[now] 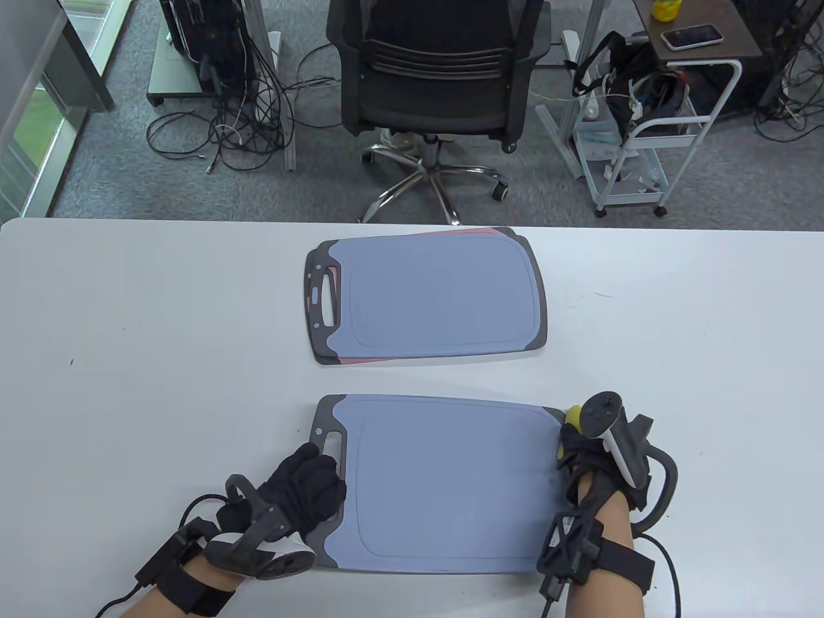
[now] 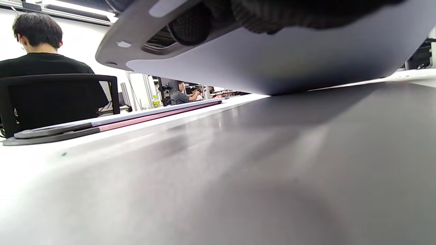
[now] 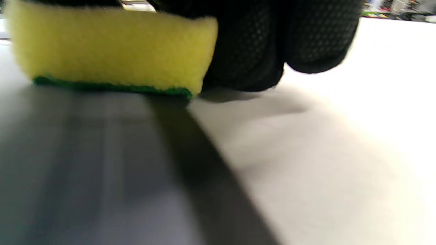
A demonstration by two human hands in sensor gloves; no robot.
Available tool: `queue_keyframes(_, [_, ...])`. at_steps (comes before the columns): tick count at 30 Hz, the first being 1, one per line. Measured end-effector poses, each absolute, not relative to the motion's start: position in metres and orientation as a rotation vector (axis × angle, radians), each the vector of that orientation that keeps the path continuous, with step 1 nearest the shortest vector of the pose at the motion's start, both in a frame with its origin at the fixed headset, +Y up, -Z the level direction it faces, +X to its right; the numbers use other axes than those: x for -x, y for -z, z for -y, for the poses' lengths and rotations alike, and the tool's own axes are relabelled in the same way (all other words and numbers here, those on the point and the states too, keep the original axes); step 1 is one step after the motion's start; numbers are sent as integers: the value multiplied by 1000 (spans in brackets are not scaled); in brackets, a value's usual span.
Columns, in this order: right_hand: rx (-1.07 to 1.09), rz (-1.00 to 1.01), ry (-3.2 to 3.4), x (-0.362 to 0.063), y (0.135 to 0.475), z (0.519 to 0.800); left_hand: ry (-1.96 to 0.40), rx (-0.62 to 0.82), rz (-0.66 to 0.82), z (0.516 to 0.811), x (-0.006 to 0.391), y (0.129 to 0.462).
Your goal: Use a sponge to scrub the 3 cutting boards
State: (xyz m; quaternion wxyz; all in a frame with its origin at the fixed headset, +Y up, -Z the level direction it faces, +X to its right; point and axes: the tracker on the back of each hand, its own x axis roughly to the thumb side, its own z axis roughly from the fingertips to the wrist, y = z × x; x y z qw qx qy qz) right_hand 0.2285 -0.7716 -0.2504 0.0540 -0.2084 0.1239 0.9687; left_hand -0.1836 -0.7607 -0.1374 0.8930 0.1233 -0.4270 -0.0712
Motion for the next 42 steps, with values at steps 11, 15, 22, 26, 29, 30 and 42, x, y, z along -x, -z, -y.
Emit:
queue_keyframes(11, [-802,-138,-3035,34,217,733,5,-287,949,758,198,138])
queue_keyframes(15, [-375,-242,-3069,-42,240,747,-62,-239,930,759,201,145])
queue_keyframes(22, [694,-358,-2937,-243,232,778,-52,-239,933,760,201,145])
queue_keyframes(26, [466,-320,-3041,-207,237,770,-50,-238,932,761,201,145])
queue_keyframes(29, [-71,-268,-3046,-118,237,757,-48,-244,932,761,201,144])
queue_keyframes(30, [-223,-255,-3008,-90,231,753,-43,-249,934,761,200,144])
queue_keyframes(42, [46,-240,-3100,-129,220,761,-22,-267,939,760,198,140])
